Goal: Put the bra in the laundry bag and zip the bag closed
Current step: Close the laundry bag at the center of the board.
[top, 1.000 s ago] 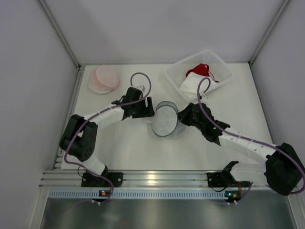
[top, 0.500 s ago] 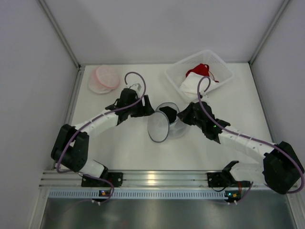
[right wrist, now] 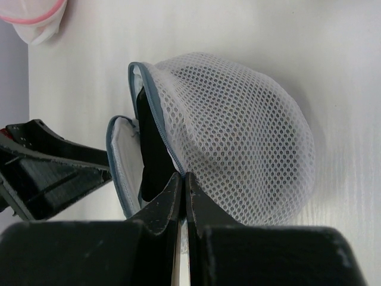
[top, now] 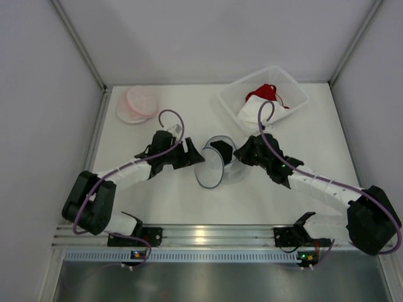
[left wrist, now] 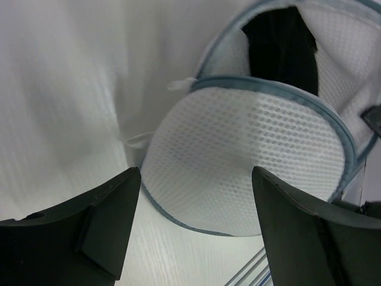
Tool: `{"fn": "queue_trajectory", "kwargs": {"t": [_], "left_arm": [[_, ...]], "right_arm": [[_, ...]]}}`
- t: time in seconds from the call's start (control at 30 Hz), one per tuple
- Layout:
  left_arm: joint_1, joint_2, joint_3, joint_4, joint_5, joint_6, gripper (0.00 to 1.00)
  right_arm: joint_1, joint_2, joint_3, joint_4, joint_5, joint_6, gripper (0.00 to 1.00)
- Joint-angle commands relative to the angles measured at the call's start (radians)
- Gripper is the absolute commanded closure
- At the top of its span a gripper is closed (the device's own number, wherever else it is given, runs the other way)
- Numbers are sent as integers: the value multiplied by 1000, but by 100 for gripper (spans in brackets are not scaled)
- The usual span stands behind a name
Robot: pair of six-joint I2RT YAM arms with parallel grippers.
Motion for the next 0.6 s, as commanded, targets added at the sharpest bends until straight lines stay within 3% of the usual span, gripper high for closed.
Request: {"fn": "queue_trajectory", "kwargs": {"t": [0.0, 0.23, 0.37, 0.4, 0.47, 0.53, 0.57], "left_arm": [[-63, -62, -1, 152, 83, 102, 18], [-139, -45, -16, 178, 42, 168, 16], [-156, 13, 18, 178, 9, 142, 27], [-159, 28, 33, 180, 5, 134, 33], [-173, 38, 50, 177, -17, 116, 63], [-187, 39, 67, 168, -40, 85, 72], [-193, 36, 81, 162, -53, 73, 86]], "right_arm": [[-7, 0, 60, 5, -10, -22, 100], [-7, 11, 61, 16, -17, -18, 100], [-7, 6, 64, 9, -16, -24, 100], [-7, -1, 63, 6, -10, -24, 100], [-7, -9, 61, 5, -5, -24, 100], [-7, -14, 60, 2, 3, -24, 100], [-8, -14, 60, 2, 3, -24, 100]]}}
